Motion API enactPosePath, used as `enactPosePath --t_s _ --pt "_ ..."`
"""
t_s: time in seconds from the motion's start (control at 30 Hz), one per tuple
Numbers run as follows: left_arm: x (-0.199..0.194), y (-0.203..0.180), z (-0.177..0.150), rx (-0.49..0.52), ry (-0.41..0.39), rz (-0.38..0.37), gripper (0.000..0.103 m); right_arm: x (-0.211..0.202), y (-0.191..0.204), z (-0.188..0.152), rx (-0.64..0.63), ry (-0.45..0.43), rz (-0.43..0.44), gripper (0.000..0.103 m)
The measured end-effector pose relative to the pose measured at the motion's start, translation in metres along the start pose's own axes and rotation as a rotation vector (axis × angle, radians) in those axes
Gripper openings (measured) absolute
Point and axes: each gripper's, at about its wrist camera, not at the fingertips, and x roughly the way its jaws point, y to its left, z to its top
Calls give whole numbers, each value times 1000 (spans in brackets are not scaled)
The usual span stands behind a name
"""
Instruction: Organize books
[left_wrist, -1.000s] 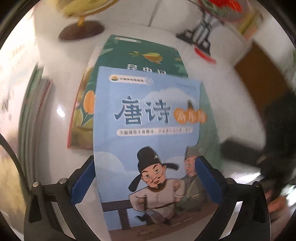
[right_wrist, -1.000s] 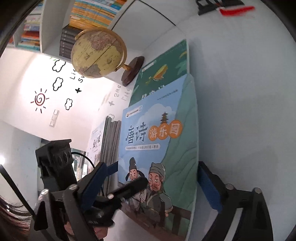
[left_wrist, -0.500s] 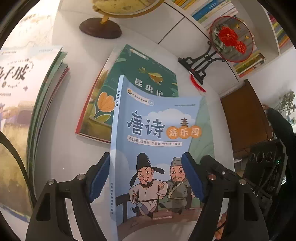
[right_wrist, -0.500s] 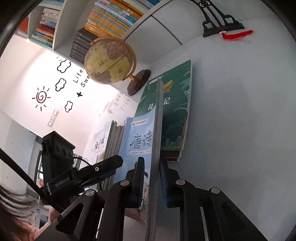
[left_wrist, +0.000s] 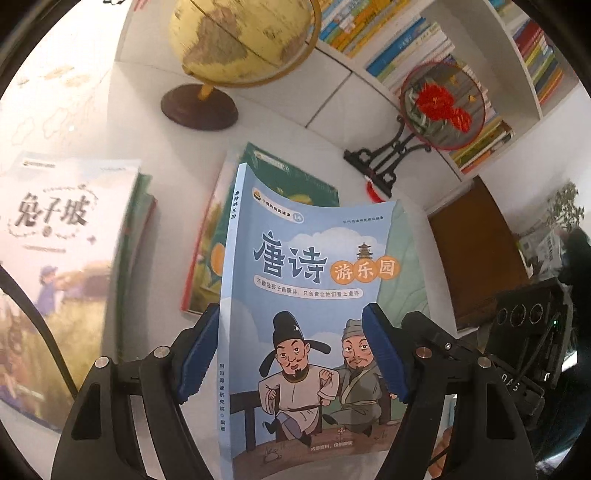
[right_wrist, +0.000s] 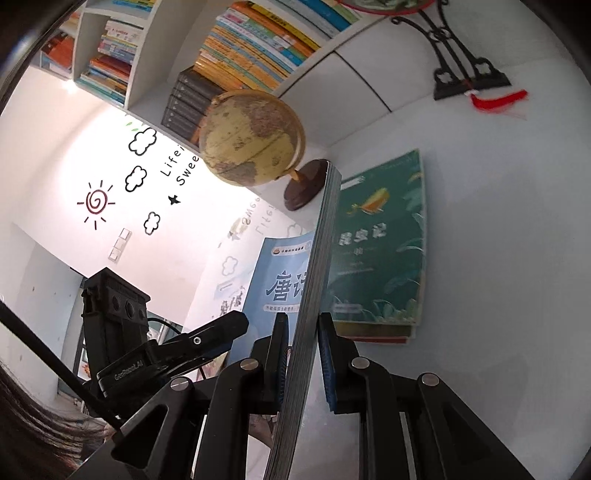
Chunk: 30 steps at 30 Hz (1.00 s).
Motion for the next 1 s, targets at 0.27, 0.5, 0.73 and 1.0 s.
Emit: enactPosePath --t_s 0.27,0.5,0.73,1.0 --pt "-35 21 14 -4 -58 19 74 24 27 9 -6 0 40 17" --pt "-70 47 29 -56 -115 40 74 55 68 13 -32 15 90 17" --pt "-92 44 34 -40 -122 -12 74 47 110 15 -102 16 106 17" --pt "-111 79 30 -43 -152 84 74 68 115 13 -79 40 148 17"
